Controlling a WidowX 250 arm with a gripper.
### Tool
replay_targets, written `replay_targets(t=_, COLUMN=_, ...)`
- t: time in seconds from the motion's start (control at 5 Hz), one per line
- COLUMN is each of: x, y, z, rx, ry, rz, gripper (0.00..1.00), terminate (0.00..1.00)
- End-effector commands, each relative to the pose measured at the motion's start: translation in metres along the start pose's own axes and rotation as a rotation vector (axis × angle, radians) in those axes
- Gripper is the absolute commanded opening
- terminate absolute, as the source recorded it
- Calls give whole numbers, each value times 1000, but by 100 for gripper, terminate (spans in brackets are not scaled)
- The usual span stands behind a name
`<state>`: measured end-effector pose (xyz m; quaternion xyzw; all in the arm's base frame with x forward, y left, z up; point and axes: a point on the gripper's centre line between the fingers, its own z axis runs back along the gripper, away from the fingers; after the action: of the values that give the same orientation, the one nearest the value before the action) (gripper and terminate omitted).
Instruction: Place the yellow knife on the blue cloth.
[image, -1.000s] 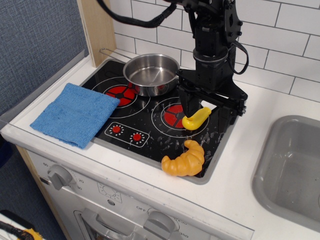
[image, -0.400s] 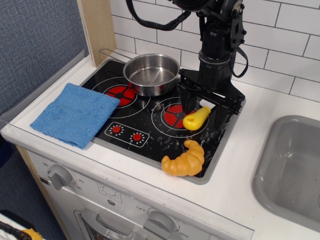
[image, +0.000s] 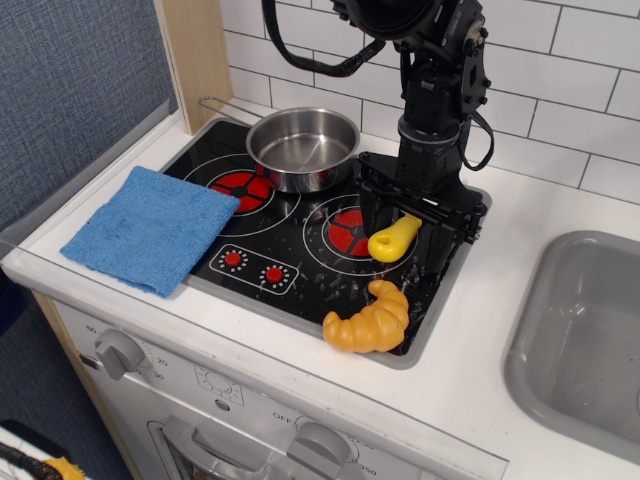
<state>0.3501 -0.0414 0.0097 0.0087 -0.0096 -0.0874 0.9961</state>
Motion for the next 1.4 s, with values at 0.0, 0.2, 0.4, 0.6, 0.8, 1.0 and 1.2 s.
replay_targets(t=0.0, x=-2, y=-7, z=25, rx=-39, ry=-49, rz=-39, gripper=0, terminate=0)
replay_targets(t=0.2, x=-6, y=3, z=58, rx=-76, ry=-102, rz=-40, gripper=0, terminate=0)
replay_targets(t=0.4, x=-31, y=27, z=97, rx=-85, ry=-139, rz=-81, gripper=0, terminate=0)
replay_targets(t=0.6, x=-76, y=63, z=108, rx=-49, ry=-147, rz=-93, gripper=0, terminate=0)
replay_targets(t=0.8, x=-125, y=101, z=91, rx=3, ry=-107, rz=-25, gripper=0, terminate=0)
replay_targets(t=1.0, x=-158, y=142, z=71, rx=69, ry=-107, rz=63, gripper=0, terminate=0)
replay_targets(t=1.2, x=-165, y=167, z=55, rx=67, ry=-98, rz=138, gripper=0, terminate=0)
